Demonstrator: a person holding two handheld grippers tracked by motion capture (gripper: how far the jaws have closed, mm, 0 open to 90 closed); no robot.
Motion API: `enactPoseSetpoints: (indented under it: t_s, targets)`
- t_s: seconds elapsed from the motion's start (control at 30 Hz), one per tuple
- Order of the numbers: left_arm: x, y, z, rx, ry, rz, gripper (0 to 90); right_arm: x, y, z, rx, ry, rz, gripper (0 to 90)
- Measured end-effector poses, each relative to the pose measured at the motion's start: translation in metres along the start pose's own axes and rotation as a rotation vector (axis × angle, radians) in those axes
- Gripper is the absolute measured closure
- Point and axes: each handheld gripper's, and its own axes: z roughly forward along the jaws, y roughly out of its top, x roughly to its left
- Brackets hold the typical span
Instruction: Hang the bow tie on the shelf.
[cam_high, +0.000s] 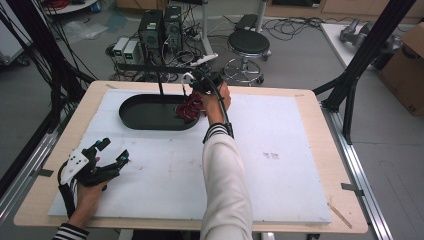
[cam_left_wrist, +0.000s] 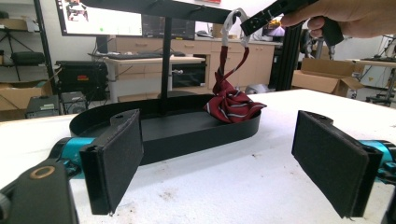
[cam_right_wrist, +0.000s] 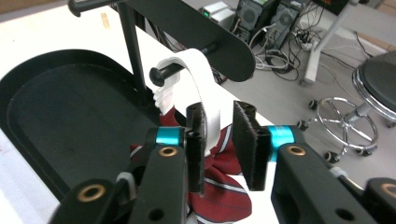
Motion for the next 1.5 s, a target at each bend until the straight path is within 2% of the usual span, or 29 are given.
enactPoseSetpoints:
  t_s: [0.07, 0.13, 0.2, 0.3, 0.33, 0.43, 0.53, 0.6, 0.67, 0.7, 0.73, 0.8, 0.9, 0.97, 1.03, 1.17, 1.23, 1.33, 1.37, 1.43, 1.5]
  targets:
    - [0.000, 0.000, 0.000, 0.000, 0.000, -0.001, 16.9, -0.001, -0.005, -0.003, -0.028, 0.013, 0.012, 63.7]
    - [0.000, 0.000, 0.000, 0.000, 0.001, 0.000, 16.9, -0.003, -0.010, -0.005, -0.037, 0.027, 0.037, 45.4]
    - [-0.001, 0.000, 0.000, 0.005, 0.000, 0.009, 16.9, -0.006, -0.013, -0.008, -0.036, 0.061, 0.077, 27.9]
    - [-0.001, 0.000, 0.000, 0.003, 0.001, 0.010, 16.9, -0.008, -0.013, -0.019, -0.057, 0.102, 0.105, 13.3]
    - [-0.001, 0.000, 0.000, 0.000, 0.001, 0.009, 16.9, -0.009, -0.013, -0.023, -0.059, 0.116, 0.111, 11.2]
    - [-0.001, 0.000, 0.000, 0.002, 0.000, 0.010, 16.9, -0.010, -0.013, -0.037, -0.071, 0.165, 0.111, 10.8]
    - [-0.001, 0.000, 0.000, 0.000, 0.000, 0.010, 16.9, -0.007, -0.021, -0.056, -0.141, 0.145, 0.077, 10.8]
    - [-0.001, 0.000, 0.000, 0.001, 0.001, 0.011, 16.9, -0.009, -0.027, -0.067, -0.145, 0.164, 0.083, 10.8]
    - [-0.001, 0.000, 0.000, 0.001, 0.000, 0.010, 16.9, -0.010, -0.039, -0.082, -0.185, 0.165, 0.079, 10.8]
    - [-0.001, 0.000, 0.000, 0.002, 0.000, 0.011, 16.8, -0.011, -0.044, -0.090, -0.176, 0.168, 0.081, 10.7]
    - [-0.001, 0.000, 0.000, 0.002, 0.000, 0.010, 16.9, -0.012, -0.051, -0.098, -0.199, 0.163, 0.077, 10.8]
    - [-0.001, 0.000, 0.000, 0.002, -0.001, 0.011, 16.8, -0.014, -0.065, -0.115, -0.220, 0.167, 0.091, 10.8]
    - [-0.001, 0.000, 0.000, 0.003, -0.005, 0.014, 16.8, -0.019, -0.090, -0.141, -0.294, 0.158, 0.118, 10.8]
    - [-0.002, 0.000, 0.000, 0.002, -0.007, 0.016, 16.8, -0.022, -0.107, -0.156, -0.319, 0.147, 0.130, 10.8]
    - [-0.002, 0.000, 0.000, 0.003, -0.006, 0.016, 16.8, -0.024, -0.124, -0.170, -0.350, 0.126, 0.130, 10.8]
    - [-0.001, 0.000, 0.000, 0.006, -0.006, 0.017, 16.8, -0.024, -0.155, -0.196, -0.406, 0.121, 0.131, 10.8]
    - [-0.001, 0.000, 0.000, 0.005, -0.006, 0.016, 16.8, -0.023, -0.170, -0.208, -0.418, 0.098, 0.119, 10.8]
    - [-0.002, 0.000, 0.000, 0.004, -0.006, 0.021, 16.8, -0.022, -0.194, -0.222, -0.405, 0.070, 0.101, 10.8]
    - [-0.002, 0.000, 0.000, 0.004, -0.005, 0.021, 16.8, -0.021, -0.201, -0.225, -0.386, 0.059, 0.102, 10.8]
    - [-0.002, 0.000, 0.000, 0.003, -0.004, 0.025, 16.8, -0.020, -0.217, -0.229, -0.378, 0.040, 0.093, 10.8]
    - [-0.003, 0.000, 0.000, 0.003, -0.003, 0.026, 16.8, -0.018, -0.232, -0.229, -0.382, 0.029, 0.108, 10.8]
